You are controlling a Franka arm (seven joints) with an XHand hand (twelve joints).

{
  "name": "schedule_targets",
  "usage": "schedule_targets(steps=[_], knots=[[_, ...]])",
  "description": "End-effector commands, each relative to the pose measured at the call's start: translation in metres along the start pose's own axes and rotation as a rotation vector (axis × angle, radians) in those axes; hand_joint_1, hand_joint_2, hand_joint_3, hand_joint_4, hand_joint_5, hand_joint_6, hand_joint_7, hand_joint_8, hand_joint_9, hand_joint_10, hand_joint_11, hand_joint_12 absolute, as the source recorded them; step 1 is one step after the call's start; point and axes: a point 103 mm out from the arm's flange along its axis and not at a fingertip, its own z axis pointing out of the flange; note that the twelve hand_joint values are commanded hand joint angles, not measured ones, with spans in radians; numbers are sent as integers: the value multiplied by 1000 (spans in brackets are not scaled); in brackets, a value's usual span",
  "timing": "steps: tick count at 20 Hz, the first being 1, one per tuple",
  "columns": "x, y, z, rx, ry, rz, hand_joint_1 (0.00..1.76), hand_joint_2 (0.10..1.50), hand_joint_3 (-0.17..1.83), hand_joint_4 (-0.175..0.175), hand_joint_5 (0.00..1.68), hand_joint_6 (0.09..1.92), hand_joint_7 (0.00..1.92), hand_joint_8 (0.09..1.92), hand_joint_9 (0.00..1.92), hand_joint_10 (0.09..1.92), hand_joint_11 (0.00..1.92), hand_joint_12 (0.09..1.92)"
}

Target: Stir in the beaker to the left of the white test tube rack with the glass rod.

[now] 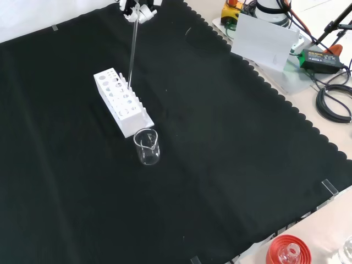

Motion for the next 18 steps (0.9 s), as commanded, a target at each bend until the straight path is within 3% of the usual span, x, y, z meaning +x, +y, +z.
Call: schedule_targets(steps=[1,8,18], knots=[[6,1,-2,-6,8,-8,1210,571,887,-175,1212,882,1672,521,1886,271,1661,587],[15,3,-7,-12,14,-26,1210,570,888,-175,1214,881,1674,517,1888,268,1662,588],[54,18,-22,-21,16,-97,1210,569,889,-175,1215,879,1676,511,1890,263,1663,588]])
